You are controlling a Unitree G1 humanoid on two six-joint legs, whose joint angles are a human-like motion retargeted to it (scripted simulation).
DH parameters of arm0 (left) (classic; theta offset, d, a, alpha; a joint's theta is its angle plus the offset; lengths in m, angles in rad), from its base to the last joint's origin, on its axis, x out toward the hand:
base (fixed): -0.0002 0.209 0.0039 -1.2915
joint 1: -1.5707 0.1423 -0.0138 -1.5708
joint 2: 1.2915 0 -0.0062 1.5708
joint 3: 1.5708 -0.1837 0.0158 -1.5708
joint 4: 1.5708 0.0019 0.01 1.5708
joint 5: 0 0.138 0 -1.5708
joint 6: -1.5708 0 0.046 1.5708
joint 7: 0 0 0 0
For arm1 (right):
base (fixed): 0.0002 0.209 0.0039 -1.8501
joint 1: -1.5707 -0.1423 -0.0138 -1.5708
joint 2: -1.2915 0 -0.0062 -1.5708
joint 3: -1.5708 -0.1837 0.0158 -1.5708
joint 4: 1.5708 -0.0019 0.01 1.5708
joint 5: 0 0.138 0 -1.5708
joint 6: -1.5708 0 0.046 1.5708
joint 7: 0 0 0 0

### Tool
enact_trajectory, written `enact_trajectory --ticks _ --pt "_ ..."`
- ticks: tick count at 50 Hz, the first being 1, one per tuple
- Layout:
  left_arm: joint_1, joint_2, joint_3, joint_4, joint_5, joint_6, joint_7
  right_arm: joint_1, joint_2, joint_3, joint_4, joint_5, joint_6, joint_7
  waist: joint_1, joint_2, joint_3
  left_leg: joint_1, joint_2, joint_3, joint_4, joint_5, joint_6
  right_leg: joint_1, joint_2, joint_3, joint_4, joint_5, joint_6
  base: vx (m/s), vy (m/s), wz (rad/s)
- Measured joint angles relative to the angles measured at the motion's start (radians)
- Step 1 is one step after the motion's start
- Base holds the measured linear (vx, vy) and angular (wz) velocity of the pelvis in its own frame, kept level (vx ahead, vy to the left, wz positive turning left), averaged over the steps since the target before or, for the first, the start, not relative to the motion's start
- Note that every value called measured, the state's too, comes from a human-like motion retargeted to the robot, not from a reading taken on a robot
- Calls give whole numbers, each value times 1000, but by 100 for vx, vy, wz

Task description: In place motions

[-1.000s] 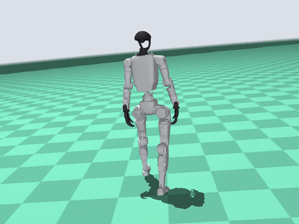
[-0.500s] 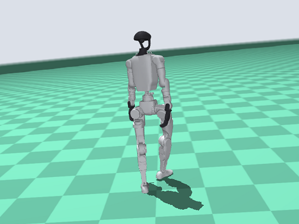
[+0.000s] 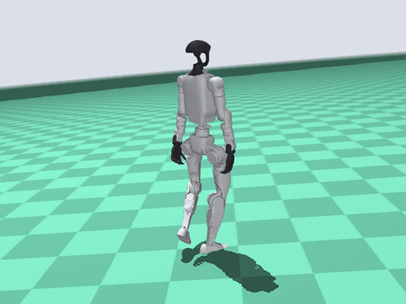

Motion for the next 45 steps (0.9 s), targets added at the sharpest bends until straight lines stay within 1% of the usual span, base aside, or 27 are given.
enact_trajectory --ticks 3,5,7,10,11,12,13,15,16,17,18,19,20,22,23,24,25,26,27,28,30,32,34,37,40,43,45 --pt "8 -6 14 0 -6 -25 13 -34 11 70 -65 -60 -10 -2 56 -1 20 -115 -38 -48 -163 9 -49 43 40 113 -31 1 -3 52 -16 -205" --pt "9 -9 22 0 -8 -34 20 -48 15 104 -113 -93 -20 2 85 11 29 -164 -68 -98 -348 31 -84 69 73 178 -46 -5 -5 53 -8 -187" --pt "3 -9 23 0 -18 -42 27 -56 18 123 -155 -115 -31 5 113 37 38 -183 -62 -130 -568 54 -129 102 118 239 -59 -16 -10 68 -4 -177" --pt "-7 -4 27 0 -25 -51 43 -60 21 136 -192 -127 -47 8 136 78 56 -188 -24 -132 -858 44 -216 175 176 302 -72 -46 -16 68 1 -146" --pt "-8 0 30 0 -25 -55 48 -57 22 140 -191 -125 -50 10 130 86 61 -188 -11 -111 -907 40 -269 201 182 313 -69 -61 -13 78 4 -96" --pt "-10 3 32 0 -24 -58 52 -54 22 141 -188 -123 -52 12 122 91 63 -186 -4 -101 -942 36 -300 224 184 319 -64 -75 -12 78 5 -58" --pt "-11 7 34 0 -22 -59 55 -50 22 140 -177 -120 -50 15 107 92 62 -184 -10 -115 -947 32 -288 240 180 316 -53 -90 -14 74 6 -44" --pt "-15 13 37 0 -17 -48 63 -37 19 132 -145 -116 -42 23 93 97 45 -171 -19 -146 -907 51 -236 259 174 318 -19 -107 -20 78 11 -49" --pt "-16 14 39 0 -16 -41 68 -27 15 125 -121 -113 -36 27 95 112 30 -147 6 -84 -903 100 -250 266 183 320 1 -98 -28 104 21 -75" --pt "-17 14 41 0 -16 -34 71 -17 10 118 -94 -111 -30 31 100 125 16 -132 17 -79 -897 149 -261 271 187 322 26 -81 -35 111 23 -100" --pt "-19 14 44 0 -16 -28 71 -9 5 108 -62 -108 -23 34 113 134 3 -136 3 -187 -887 193 -267 274 183 324 62 -49 -40 99 19 -93" --pt "-20 12 48 0 -20 -26 71 2 0 100 -29 -104 -13 36 111 137 -7 -126 1 -215 -867 184 -260 266 171 311 116 1 -45 92 17 -70" --pt "-19 9 53 0 -27 -24 72 14 -4 93 5 -100 -1 36 100 136 -15 -109 4 -205 -841 147 -247 253 155 292 179 60 -49 95 17 -52" --pt "-30 10 62 0 -45 -22 66 28 -8 75 59 -85 29 34 92 140 -16 -65 1 -229 -848 113 -236 174 101 230 384 207 -70 87 12 -58" --pt "-43 14 63 0 -56 -22 63 31 -10 67 77 -69 40 32 85 153 -15 -40 26 -183 -855 93 -232 115 67 185 501 241 -86 71 13 -51" --pt "-63 16 57 0 -67 -22 60 31 -17 56 87 -53 43 33 78 158 -6 -10 22 -147 -859 67 -222 67 10 146 618 214 -93 63 20 -40" --pt "-85 18 49 0 -78 -23 56 30 -27 43 92 -38 43 36 72 158 8 22 6 -115 -861 39 -209 25 -59 110 735 156 -94 56 30 -36" --pt "-114 27 34 0 -88 -24 52 31 -33 31 85 -25 37 43 69 145 30 49 -35 -111 -866 17 -192 -11 -91 121 798 99 -94 48 30 -30" --pt "-141 36 20 0 -95 -25 49 34 -37 19 76 -14 31 48 62 137 51 75 -62 -111 -874 3 -181 -43 -105 125 845 57 -94 39 16 -13" --pt "-165 46 5 0 -97 -25 50 44 -35 8 62 -4 23 49 46 138 69 96 -64 -117 -889 3 -181 -69 -82 116 859 43 -94 33 -3 31" --pt "-213 68 -27 0 -87 -28 58 68 -24 -10 35 17 2 45 -18 163 96 125 -17 -116 -911 5 -196 -124 18 57 820 53 -94 26 -24 85" --pt "-253 91 -63 -15 -67 -37 57 86 -15 -14 23 38 -23 39 -58 181 105 135 20 -114 -914 -9 -211 -184 125 32 694 102 -70 37 -24 68" --pt "-284 106 -100 -45 -37 -46 46 99 -13 -17 29 50 -33 38 -86 167 106 154 -7 -117 -918 -36 -204 -230 155 35 550 139 -31 43 -12 52" --pt "-324 121 -141 -94 12 -58 33 107 -7 -23 57 48 -24 51 -100 108 108 201 -82 -112 -926 -84 -185 -261 125 25 288 186 3 44 -14 37" --pt "-353 115 -162 -119 36 -73 44 112 -4 -33 88 36 -18 70 -112 48 124 264 -163 -148 -929 -139 -160 -280 75 20 60 193 65 47 -14 58" --pt "-360 91 -166 -112 25 -89 47 119 -6 -43 108 22 -17 68 -113 33 126 323 -195 -179 -934 -192 -145 -322 55 59 -75 211 102 61 -20 39" --pt "-350 73 -165 -98 17 -93 35 122 -10 -52 120 17 -11 63 -115 42 118 356 -197 -192 -935 -224 -139 -340 38 72 -120 209 98 62 -22 27"
